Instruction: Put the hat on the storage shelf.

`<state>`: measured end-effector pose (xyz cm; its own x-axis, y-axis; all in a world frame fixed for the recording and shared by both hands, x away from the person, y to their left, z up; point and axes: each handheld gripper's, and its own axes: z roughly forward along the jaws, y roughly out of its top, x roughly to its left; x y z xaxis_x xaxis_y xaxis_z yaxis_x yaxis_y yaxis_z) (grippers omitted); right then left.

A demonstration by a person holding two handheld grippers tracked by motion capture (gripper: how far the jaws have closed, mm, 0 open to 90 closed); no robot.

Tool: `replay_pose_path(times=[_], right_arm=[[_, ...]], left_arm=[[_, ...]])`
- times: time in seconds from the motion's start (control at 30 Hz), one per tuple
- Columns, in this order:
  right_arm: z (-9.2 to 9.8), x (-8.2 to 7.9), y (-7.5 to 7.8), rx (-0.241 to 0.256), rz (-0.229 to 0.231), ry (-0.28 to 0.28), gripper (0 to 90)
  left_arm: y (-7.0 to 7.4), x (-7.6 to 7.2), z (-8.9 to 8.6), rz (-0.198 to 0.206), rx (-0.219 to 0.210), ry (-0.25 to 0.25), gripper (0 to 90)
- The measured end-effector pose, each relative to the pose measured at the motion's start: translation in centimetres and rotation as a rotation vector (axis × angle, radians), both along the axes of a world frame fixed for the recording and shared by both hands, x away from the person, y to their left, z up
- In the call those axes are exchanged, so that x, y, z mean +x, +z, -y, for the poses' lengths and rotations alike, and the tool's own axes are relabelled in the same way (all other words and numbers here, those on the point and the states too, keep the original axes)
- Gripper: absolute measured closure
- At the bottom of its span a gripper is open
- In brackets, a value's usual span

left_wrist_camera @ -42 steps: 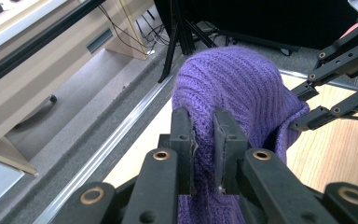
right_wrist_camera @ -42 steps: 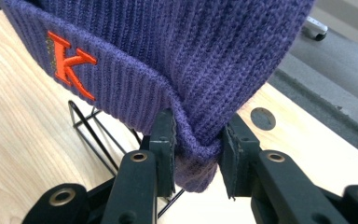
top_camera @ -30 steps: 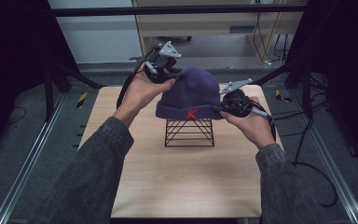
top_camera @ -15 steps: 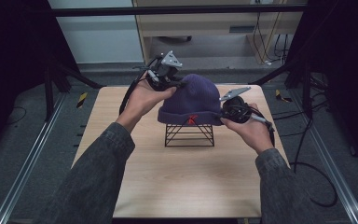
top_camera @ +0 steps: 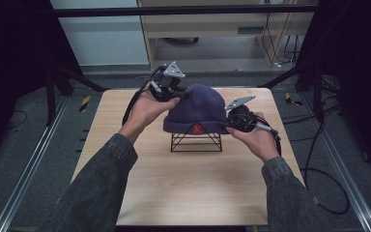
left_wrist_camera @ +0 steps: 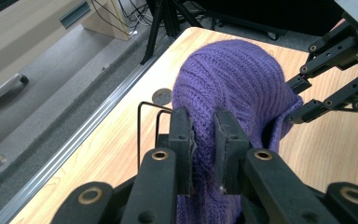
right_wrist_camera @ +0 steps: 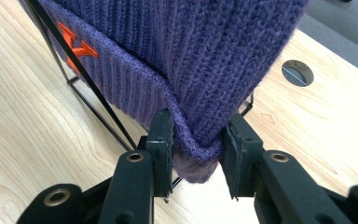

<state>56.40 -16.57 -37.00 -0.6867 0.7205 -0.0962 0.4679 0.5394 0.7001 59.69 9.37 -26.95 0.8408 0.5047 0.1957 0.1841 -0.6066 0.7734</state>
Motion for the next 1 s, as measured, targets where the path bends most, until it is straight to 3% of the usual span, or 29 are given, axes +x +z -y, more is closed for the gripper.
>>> replay_pose_path(times=[0.63,0.83,1.0], right_arm=[[-0.1,-0.1,-0.7,-0.010,-0.012,-0.002,67.5],[-0.2,-0.2,-1.1,-0.013,-0.018,0.000,67.5],[-0.1,-0.2,-1.5,-0.016,-0.023,-0.002,67.4]], left_arm=[[-1.0,-0.5,-0.4,-0.007,-0.026,-0.010,78.5],[-1.5,-0.7,-0.3,-0.002,0.003,-0.028,78.4],[-1.7,-0.7,-0.4,-0.007,0.001,-0.022,78.2]])
